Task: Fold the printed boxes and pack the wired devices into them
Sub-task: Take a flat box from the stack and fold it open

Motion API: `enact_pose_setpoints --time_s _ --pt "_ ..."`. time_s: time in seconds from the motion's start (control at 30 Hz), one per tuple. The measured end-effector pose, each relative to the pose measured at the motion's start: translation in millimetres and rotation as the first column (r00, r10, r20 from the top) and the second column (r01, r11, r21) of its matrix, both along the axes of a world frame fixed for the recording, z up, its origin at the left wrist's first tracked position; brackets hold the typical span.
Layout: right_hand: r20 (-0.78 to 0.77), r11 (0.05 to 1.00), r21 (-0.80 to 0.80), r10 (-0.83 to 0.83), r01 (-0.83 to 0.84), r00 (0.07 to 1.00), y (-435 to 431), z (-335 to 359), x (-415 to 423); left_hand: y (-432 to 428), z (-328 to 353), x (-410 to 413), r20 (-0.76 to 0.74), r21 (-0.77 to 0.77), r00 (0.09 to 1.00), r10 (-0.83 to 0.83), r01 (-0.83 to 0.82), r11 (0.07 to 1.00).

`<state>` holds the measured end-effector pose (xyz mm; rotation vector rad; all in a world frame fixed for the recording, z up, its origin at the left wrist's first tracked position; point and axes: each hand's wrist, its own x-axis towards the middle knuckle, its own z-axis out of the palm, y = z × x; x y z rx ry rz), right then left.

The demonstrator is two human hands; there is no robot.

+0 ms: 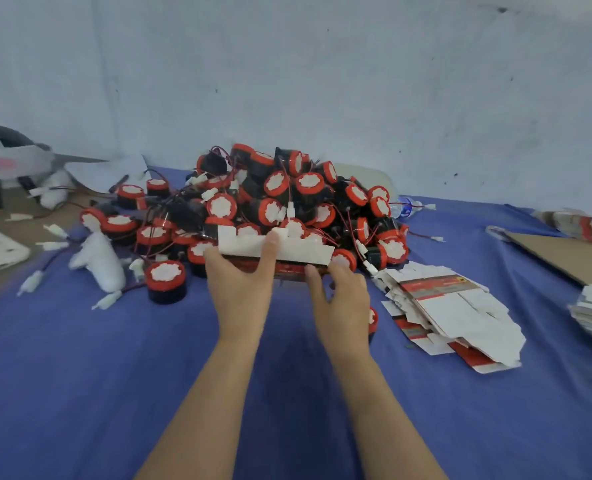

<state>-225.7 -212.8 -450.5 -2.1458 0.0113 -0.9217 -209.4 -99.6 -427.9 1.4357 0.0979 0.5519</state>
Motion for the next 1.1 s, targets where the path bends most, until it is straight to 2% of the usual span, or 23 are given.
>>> enact_pose_setpoints --time_s 0.1,0.23,0.3,0.43,0.53,0.63,0.87,1.0,1.1 --pt "-0.033 0.994 0.083 0.073 -0.070 0.997 5.8 0.2 -2.8 -2.3 -12.8 -2.6 0.027 0.046 0.998 0.053 -0.054 0.997" --pt "-0.084 0.934 0.349 0.108 -0.073 0.991 2.8 4.5 -6.5 -7.0 -20.7 -4.9 0.080 0.320 0.996 0.042 -0.066 0.945" --pt "-0.149 0.919 0.391 0.127 -0.059 0.981 -2.0 7.7 -8.0 -10.1 -22.1 -4.9 0.077 0.394 0.997 -0.001 -0.029 0.919" --pt "-0.142 0.906 0.410 0.174 -0.102 0.974 -9.9 10.8 -8.2 -13.6 -26.2 -7.3 0.095 0.488 0.980 -0.177 0.110 0.866" --pt "-0.088 0.868 0.469 0.233 -0.166 0.968 -12.2 11.8 -9.9 -14.8 -21.7 -12.9 0.105 0.441 0.948 -0.302 0.227 0.868" --pt "-0.094 0.784 0.595 0.282 -0.174 0.955 -14.0 17.9 -10.7 -15.8 -18.1 -14.5 0.119 0.363 0.936 -0.332 0.270 0.892" --pt "-0.194 0.639 0.763 0.374 -0.100 0.907 -23.0 23.0 -6.7 -14.7 -17.8 -14.6 0.156 0.349 0.950 -0.270 0.203 0.915" --pt "-0.168 0.673 0.719 0.412 -0.175 0.896 -23.6 18.5 -6.1 -13.6 -17.0 -14.2 0.144 0.254 0.958 -0.248 0.206 0.945" --pt "-0.155 0.723 0.655 0.414 -0.220 0.897 -25.1 15.4 -5.2 -13.8 -16.6 -14.1 0.127 0.238 0.959 -0.252 0.217 0.947"
